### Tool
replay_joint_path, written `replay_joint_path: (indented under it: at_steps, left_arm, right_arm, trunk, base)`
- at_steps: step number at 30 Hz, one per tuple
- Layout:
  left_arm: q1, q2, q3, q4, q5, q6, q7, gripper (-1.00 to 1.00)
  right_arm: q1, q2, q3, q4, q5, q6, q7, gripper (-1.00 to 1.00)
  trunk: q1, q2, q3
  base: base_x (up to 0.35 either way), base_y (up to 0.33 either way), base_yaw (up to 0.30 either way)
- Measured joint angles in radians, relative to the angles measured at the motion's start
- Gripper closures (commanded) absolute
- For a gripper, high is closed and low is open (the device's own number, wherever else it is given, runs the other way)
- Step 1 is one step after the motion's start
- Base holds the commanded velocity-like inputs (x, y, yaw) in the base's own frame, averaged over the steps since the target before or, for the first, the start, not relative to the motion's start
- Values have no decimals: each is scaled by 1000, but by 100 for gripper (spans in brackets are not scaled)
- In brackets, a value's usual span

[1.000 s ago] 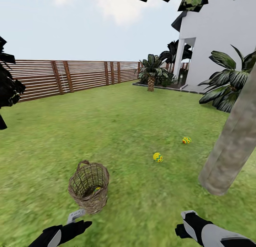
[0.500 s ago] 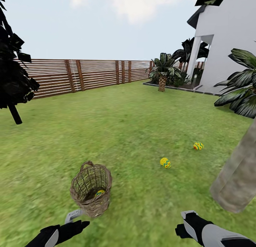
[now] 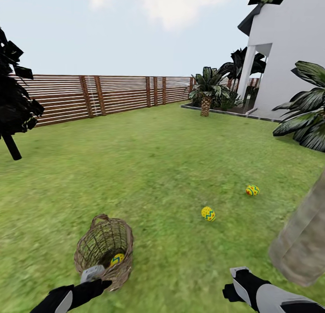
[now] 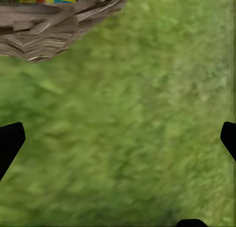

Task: Take the three Easter eggs out of the wicker basket on the lawn in the garden, then place them on the lawn next to a single tree (choose any tree) so that all three eggs are next to the same tree and none are left in the basket.

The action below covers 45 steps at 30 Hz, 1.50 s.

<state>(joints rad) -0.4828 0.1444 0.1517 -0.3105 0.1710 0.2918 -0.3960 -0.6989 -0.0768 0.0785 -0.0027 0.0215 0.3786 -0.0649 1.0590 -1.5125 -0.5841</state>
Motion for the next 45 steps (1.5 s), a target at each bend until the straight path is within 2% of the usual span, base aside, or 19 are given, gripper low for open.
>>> replay_joint_path:
  at_steps: [15,19,22,30,40,43,44,45]
  left_arm:
    - [0,4,1,-3,0,0,4,-100]
    - [0,19,1,-9,-1,1,5,-100]
    - [0,43,1,-13,0,3,5,-100]
    - [0,54,1,-15,-1,9,7,-100]
    - [0,90,0,-27,-3,13,8,-100]
    - [0,124,0,-46,-3,29,6,-100]
    - [0,155,1,-56,-2,49,5,-100]
    - [0,172,1,-64,-1,56,5,-100]
  right_arm:
    - [0,0,0,0,0,0,0,-100]
    - [0,0,0,0,0,0,0,-100]
    - [0,0,0,0,0,0,0,-100]
    - [0,0,0,0,-1,0,0,-100]
    - [0,0,0,0,-1,0,0,-100]
    - [0,0,0,0,-1,0,0,-100]
    - [0,0,0,0,-1,0,0,-100]
    - [0,0,0,0,-1,0,0,-100]
  trunk:
    - [0,0,0]
    - [0,0,0]
    - [0,0,0]
    - [1,0,0]
    - [1,0,0]
    - [1,0,0]
    - [1,0,0]
    - [1,0,0]
  base:
    - [318,-96,0]
    - [312,-95,0]
    - [238,-97,0]
    - [65,-35,0]
    - [1,0,0]
    - [0,0,0]
    - [0,0,0]
    - [0,0,0]
